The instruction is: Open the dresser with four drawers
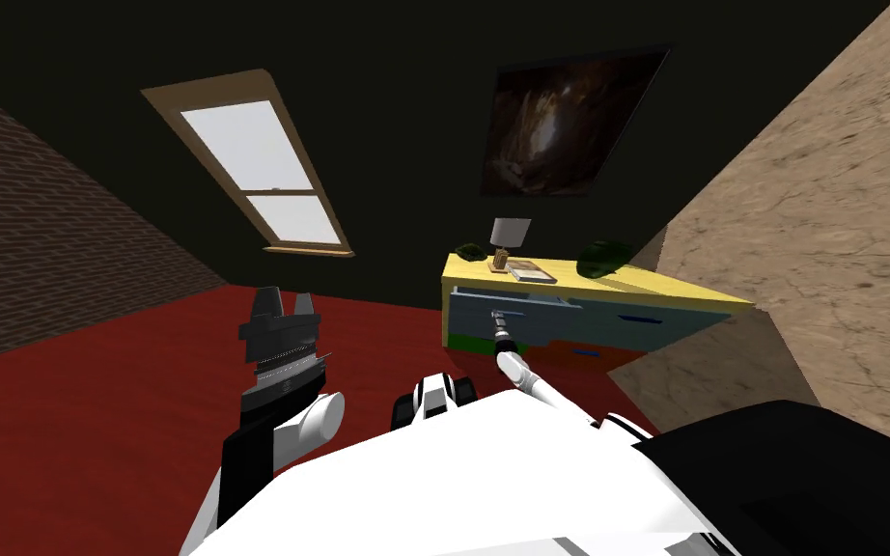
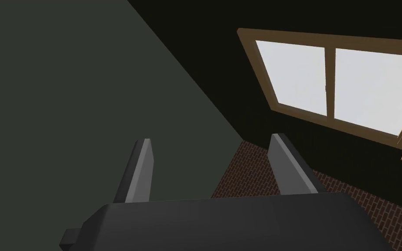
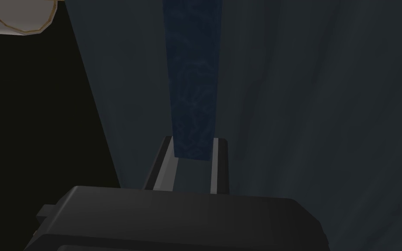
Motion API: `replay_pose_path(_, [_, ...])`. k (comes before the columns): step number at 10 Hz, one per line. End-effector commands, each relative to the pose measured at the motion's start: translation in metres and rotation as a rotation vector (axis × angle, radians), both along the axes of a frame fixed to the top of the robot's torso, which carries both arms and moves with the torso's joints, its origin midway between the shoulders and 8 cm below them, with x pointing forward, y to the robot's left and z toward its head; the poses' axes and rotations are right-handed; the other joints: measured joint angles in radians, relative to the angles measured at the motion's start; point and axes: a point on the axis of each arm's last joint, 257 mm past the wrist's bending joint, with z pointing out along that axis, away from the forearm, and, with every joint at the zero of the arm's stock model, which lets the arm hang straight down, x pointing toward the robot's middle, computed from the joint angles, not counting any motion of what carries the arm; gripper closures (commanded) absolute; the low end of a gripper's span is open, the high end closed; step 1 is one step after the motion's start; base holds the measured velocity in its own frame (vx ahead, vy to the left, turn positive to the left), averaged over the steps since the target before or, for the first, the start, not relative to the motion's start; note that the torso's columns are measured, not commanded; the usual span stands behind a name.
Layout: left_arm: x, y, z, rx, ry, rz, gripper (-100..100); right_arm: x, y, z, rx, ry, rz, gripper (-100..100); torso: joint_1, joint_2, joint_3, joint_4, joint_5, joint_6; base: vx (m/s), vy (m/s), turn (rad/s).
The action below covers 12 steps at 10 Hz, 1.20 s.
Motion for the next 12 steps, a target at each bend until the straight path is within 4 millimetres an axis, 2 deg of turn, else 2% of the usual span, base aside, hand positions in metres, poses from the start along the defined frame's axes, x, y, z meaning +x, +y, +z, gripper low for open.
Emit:
replay_pose_path(1, [0.000,0.000,0.000,0.000,0.000,0.000,0,-0.006,-0.014,-0.013,0.046,0.022,-0.043,100,-0.001,-0.004,-0.002,-0.001,0.000,0.001,-0.010,0.000,0.015])
replay_pose_path(2, [0.000,0.000,0.000,0.000,0.000,0.000,0,-0.018,-0.047,-0.005,-0.019,0.022,-0.104,100,-0.003,-0.006,-0.004,-0.002,0.000,0.003,-0.091,0.034,0.337])
replay_pose_path(3, [0.000,0.000,0.000,0.000,0.000,0.000,0,-0.019,-0.050,-0.007,-0.003,0.024,-0.114,100,-0.003,-0.002,-0.001,-0.002,-0.002,0.001,-0.109,0.030,0.438])
replay_pose_path(5, [0.000,0.000,0.000,0.000,0.000,0.000,0,-0.022,-0.057,-0.012,0.041,0.028,-0.141,100,0.001,-0.003,-0.001,-0.001,-0.001,-0.001,-0.037,0.002,0.074])
replay_pose_path(6, [0.000,0.000,0.000,0.000,0.000,0.000,0,-0.036,-0.090,-0.002,-0.025,0.029,-0.203,100,-0.001,-0.004,-0.002,-0.001,-0.001,0.002,-0.097,0.040,0.340])
replay_pose_path(8, [0.000,0.000,0.000,0.000,0.000,0.000,0,-0.041,-0.098,-0.010,0.034,0.035,-0.240,100,0.002,0.002,0.002,0.002,0.000,-0.003,-0.081,0.018,0.289])
replay_pose_path(9, [0.000,0.000,0.000,0.000,0.000,0.000,0,-0.055,-0.130,0.002,-0.036,0.038,-0.300,100,0.002,-0.002,0.000,0.000,-0.002,-0.002,-0.128,0.031,0.382])
replay_pose_path(10, [0.000,0.000,0.000,0.000,0.000,0.000,0,-0.057,-0.132,0.000,-0.022,0.039,-0.309,100,0.001,0.001,0.000,0.000,-0.001,-0.001,-0.134,0.046,0.415])
replay_pose_path(12, [0.000,0.000,0.000,0.000,0.000,0.000,0,-0.061,-0.139,-0.007,0.027,0.045,-0.340,100,0.005,-0.004,-0.002,0.001,0.001,-0.004,-0.021,0.023,0.051])
